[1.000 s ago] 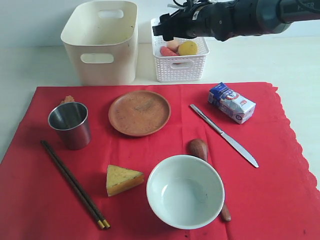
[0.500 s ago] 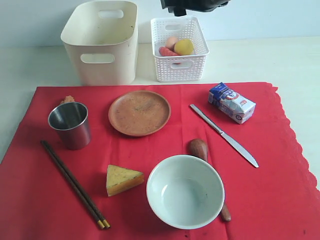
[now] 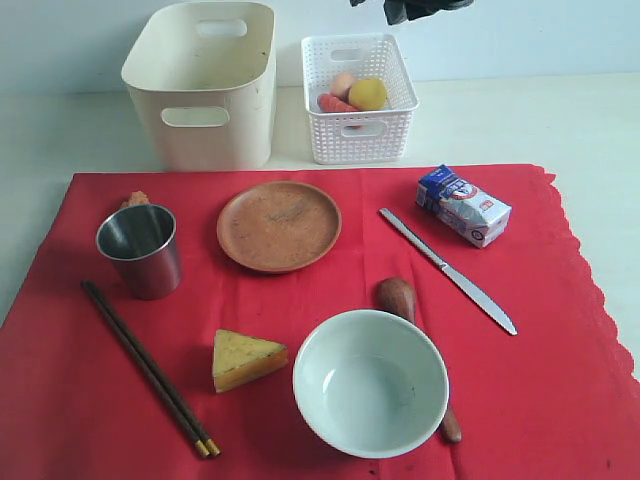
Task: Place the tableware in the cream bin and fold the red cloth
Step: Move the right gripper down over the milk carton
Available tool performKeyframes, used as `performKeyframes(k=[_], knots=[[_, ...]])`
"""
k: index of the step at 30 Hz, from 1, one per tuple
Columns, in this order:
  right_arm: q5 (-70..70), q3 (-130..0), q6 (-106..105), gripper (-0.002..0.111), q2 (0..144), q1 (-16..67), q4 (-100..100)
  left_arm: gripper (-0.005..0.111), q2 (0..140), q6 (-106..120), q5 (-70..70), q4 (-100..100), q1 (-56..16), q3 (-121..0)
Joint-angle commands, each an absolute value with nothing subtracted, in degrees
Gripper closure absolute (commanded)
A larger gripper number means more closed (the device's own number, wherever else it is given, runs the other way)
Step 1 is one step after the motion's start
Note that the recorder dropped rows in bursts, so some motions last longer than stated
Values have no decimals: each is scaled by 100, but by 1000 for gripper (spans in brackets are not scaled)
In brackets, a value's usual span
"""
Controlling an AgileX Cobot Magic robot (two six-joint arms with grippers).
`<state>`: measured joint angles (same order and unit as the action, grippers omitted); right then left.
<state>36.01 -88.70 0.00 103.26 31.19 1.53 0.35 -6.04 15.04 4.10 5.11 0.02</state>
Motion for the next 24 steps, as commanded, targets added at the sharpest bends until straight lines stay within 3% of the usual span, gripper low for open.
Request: performKeyframes(k=[1, 10, 13, 24], knots=[[3665, -8807, 0, 96, 10254, 3129, 137, 105, 0, -602, 1478, 393, 534, 0], [2216, -7360, 0, 101, 10200, 3129, 303, 105, 0, -602, 1478, 393, 534, 0], [2058, -7223, 0, 108, 10200, 3129, 477, 105, 0, -602, 1478, 393, 534, 0], [2111, -7214, -1130, 108, 10200, 4008, 1334, 105, 0, -602, 1478, 393, 534, 0]])
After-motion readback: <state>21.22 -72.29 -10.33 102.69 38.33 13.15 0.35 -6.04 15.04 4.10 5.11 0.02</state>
